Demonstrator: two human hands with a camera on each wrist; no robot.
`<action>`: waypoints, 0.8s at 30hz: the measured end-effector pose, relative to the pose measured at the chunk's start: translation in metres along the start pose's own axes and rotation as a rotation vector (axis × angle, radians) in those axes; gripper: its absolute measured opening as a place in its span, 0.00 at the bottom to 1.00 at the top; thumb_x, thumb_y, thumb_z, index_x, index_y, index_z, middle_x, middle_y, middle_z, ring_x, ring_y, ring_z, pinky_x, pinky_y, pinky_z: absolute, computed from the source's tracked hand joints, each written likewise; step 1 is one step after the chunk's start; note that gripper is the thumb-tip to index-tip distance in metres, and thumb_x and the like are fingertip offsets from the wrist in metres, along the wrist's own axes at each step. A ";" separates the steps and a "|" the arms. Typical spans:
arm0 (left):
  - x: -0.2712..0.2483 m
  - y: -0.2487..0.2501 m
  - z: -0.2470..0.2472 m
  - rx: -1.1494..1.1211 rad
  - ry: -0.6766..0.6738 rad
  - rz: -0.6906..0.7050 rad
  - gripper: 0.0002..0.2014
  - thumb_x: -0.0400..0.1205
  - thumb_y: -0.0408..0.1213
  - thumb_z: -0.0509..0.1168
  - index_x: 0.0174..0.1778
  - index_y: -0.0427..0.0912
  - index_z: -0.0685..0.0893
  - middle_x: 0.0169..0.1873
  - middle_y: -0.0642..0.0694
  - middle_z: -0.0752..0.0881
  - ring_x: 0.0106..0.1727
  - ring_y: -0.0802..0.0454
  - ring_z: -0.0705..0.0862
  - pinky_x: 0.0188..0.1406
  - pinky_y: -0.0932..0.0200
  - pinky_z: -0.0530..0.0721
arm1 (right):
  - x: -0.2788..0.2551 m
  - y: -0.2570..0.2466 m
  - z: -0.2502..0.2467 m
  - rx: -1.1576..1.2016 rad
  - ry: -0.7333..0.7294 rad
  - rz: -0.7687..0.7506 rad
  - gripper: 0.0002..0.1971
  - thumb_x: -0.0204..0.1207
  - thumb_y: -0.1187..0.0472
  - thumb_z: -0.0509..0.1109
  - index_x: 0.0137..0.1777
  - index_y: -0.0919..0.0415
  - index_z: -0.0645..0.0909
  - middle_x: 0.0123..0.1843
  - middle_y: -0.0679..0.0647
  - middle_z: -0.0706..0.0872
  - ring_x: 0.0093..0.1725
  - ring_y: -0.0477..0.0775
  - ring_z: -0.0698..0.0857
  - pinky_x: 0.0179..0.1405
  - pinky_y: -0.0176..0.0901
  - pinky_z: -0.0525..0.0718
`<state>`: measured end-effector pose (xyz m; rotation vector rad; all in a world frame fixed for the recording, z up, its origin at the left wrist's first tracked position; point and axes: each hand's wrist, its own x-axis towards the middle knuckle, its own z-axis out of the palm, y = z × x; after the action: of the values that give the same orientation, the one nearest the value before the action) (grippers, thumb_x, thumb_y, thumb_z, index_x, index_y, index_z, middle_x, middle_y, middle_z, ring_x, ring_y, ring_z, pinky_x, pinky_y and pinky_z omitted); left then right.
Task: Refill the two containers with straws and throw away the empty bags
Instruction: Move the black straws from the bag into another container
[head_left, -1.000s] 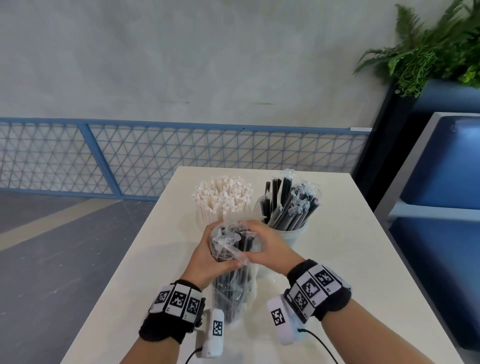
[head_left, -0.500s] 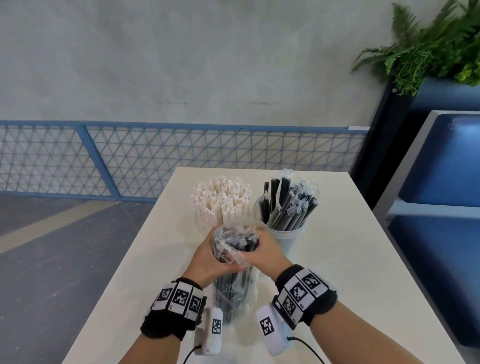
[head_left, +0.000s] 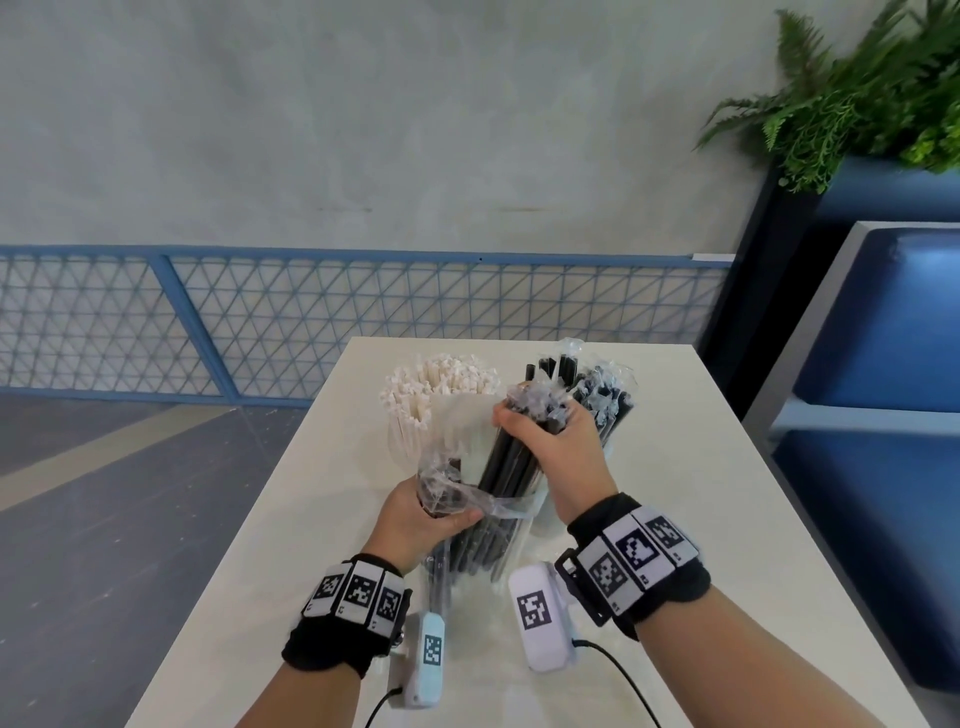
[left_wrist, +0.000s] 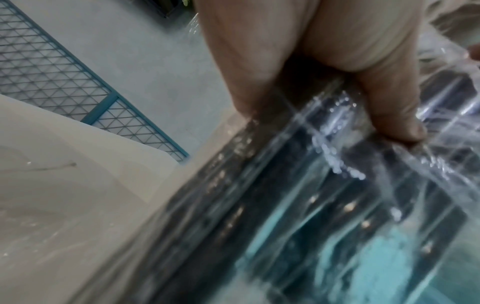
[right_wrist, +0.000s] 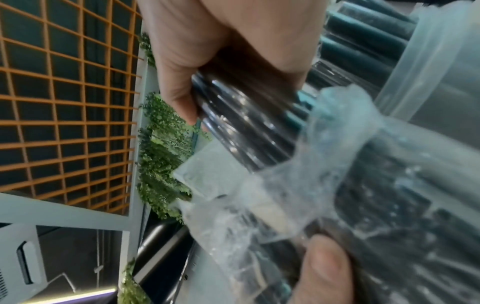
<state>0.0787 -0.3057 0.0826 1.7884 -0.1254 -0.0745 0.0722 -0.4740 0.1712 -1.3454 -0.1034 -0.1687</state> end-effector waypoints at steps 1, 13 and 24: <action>0.000 0.001 0.000 -0.004 0.004 0.002 0.11 0.67 0.29 0.78 0.41 0.45 0.88 0.33 0.57 0.92 0.42 0.61 0.90 0.43 0.70 0.84 | -0.001 -0.003 0.000 0.014 -0.012 -0.009 0.07 0.69 0.70 0.75 0.41 0.58 0.83 0.37 0.49 0.87 0.39 0.41 0.87 0.40 0.31 0.84; 0.000 0.005 0.000 0.006 0.023 0.023 0.08 0.66 0.33 0.78 0.36 0.47 0.87 0.29 0.56 0.91 0.37 0.61 0.89 0.40 0.67 0.84 | -0.016 0.019 0.005 -0.188 0.060 0.100 0.12 0.64 0.65 0.79 0.44 0.55 0.81 0.43 0.50 0.88 0.45 0.48 0.87 0.51 0.48 0.87; 0.006 -0.004 -0.003 -0.093 0.058 -0.037 0.33 0.47 0.54 0.81 0.47 0.46 0.85 0.42 0.47 0.91 0.49 0.49 0.89 0.55 0.53 0.83 | 0.019 -0.030 -0.015 0.312 0.378 0.063 0.08 0.70 0.69 0.74 0.48 0.70 0.83 0.36 0.59 0.86 0.38 0.59 0.86 0.42 0.50 0.87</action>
<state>0.0851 -0.3026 0.0796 1.6982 -0.0465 -0.0546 0.0853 -0.4965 0.1998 -0.9858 0.2237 -0.3365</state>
